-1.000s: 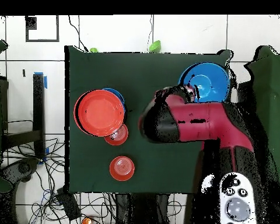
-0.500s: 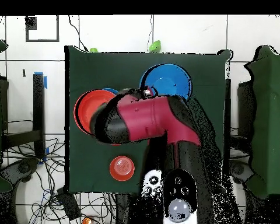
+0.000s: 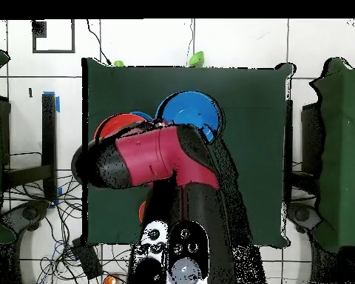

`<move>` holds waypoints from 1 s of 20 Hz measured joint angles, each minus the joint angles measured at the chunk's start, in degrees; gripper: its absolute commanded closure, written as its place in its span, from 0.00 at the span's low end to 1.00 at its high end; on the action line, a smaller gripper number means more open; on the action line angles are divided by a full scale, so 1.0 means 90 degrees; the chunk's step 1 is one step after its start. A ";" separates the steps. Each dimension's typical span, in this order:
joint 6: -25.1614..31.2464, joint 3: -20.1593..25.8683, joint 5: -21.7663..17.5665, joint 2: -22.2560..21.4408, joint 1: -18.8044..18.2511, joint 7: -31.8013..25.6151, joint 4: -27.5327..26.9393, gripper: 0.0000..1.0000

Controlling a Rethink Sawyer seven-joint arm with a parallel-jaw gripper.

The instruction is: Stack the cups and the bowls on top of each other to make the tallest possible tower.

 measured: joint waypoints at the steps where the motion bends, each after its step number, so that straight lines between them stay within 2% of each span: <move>1: 0.0018 -0.0048 0.0021 0.0001 0.0055 0.0034 0.0001 1.00; 20: 0.0048 -0.0645 0.0735 0.0116 0.0978 0.1123 -0.0008 1.00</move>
